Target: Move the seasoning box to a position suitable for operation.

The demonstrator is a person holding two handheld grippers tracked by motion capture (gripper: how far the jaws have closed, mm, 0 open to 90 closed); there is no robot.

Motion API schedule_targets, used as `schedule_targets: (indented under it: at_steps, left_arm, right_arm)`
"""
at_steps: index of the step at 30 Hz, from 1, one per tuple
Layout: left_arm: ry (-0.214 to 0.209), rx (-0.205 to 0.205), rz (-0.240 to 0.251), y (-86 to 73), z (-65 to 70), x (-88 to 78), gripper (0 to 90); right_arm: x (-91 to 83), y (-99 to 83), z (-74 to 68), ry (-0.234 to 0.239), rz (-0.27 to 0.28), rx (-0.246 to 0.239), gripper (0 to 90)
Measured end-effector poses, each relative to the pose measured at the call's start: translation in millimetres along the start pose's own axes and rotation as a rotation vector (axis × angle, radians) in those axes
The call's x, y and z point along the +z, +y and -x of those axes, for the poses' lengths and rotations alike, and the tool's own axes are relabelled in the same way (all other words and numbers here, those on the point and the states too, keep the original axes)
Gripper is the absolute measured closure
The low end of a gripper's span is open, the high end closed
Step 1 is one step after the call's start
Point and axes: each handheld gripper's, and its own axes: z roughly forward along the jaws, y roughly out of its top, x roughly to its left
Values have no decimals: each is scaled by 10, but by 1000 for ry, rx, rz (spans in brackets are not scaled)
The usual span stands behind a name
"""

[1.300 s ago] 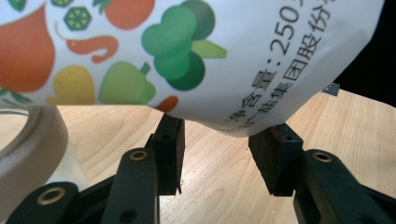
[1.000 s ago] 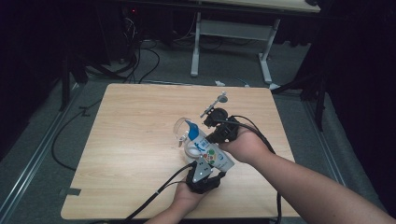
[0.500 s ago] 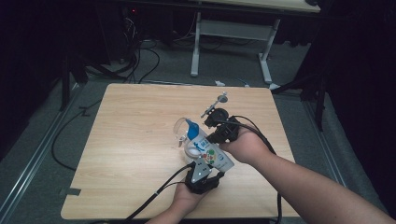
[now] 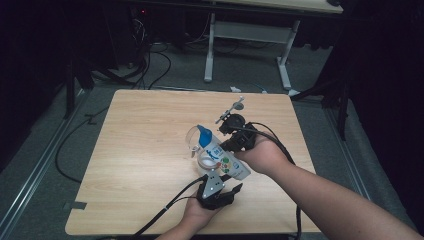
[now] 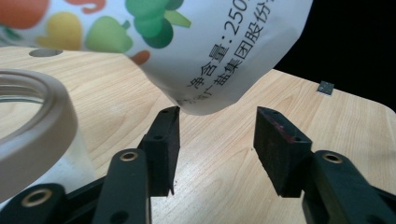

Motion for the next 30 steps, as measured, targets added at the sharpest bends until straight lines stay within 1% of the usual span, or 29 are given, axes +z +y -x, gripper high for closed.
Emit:
schedule_targets:
  at_steps: [5, 6, 10, 13, 16, 20, 21, 22, 23, 25, 26, 27, 28, 29, 30]
  left_arm:
    - [13, 17, -18, -32, -58, -128, 486]
    - [17, 23, -20, -38, -74, -163, 484]
    - [32, 28, -27, -84, -135, -319, 483]
    - [49, 30, -41, -138, -192, -439, 483]
    - [70, 16, -46, -176, -280, -579, 482]
    - [119, 29, -49, -221, -424, -808, 478]
    - [133, 25, -49, -236, -465, -865, 478]
    - [142, 18, -49, -248, -505, -915, 478]
    - [152, 16, -51, -260, -543, -965, 475]
    - [159, 6, -57, -282, -623, -1059, 474]
    - [169, 5, -61, -292, -660, -1099, 474]
    - [191, 13, -70, -301, -706, -1143, 473]
    - [202, 18, -73, -306, -736, -1168, 473]
    - [214, 13, -73, -314, -779, -1197, 473]
    - [216, -8, -73, -321, -829, -1228, 473]
  right_arm:
    - [6, -8, 7, 3, -4, -5, 900]
    - [9, -7, 5, 1, -5, -5, 900]
    - [31, -2, 4, 6, -8, -7, 899]
    - [40, -3, 5, 7, -8, -6, 899]
    - [40, -10, 16, 5, -8, -4, 899]
    - [34, -26, 28, 3, -5, 3, 899]
    - [33, -33, 33, 3, -3, 5, 899]
    - [34, -40, 32, 6, -3, 18, 899]
    - [36, -47, 43, 2, -2, 13, 899]
    - [39, -62, 51, 3, -5, 20, 899]
    - [39, -69, 53, 1, -7, 24, 899]
    - [37, -74, 58, 1, -7, 23, 899]
    - [33, -77, 64, -2, -5, 19, 899]
    - [31, -78, 66, -1, -4, 21, 899]
    - [29, -80, 70, -2, -1, 16, 899]
